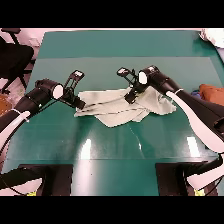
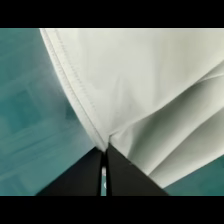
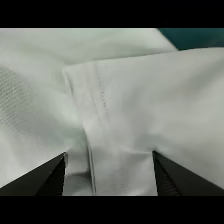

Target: Fold the shirts.

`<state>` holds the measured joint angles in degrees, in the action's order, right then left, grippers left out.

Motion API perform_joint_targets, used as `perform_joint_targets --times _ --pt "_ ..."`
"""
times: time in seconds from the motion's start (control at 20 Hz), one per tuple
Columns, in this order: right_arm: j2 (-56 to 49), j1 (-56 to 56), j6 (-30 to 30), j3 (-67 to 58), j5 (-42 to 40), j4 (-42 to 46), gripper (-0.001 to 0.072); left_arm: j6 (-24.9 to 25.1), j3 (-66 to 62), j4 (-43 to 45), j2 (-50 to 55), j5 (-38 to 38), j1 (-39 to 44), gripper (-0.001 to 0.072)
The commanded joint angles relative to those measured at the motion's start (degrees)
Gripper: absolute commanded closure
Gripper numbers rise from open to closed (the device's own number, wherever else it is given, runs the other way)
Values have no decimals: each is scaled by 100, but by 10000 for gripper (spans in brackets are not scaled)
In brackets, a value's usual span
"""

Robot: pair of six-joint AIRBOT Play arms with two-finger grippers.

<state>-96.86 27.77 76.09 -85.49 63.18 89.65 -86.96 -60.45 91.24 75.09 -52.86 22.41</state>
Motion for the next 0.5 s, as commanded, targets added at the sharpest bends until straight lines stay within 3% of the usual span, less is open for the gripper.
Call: perform_joint_targets --times 0.0,0.25,0.45 --pt "20 120 -116 -299 2 -7 109 0 -4 0 -4 33 4 683" --pt "-92 275 -219 -463 -153 111 109 0 -4 0 -4 39 4 683" --pt "-153 686 138 -433 -157 977 109 4 -4 7 -4 37 4 683"
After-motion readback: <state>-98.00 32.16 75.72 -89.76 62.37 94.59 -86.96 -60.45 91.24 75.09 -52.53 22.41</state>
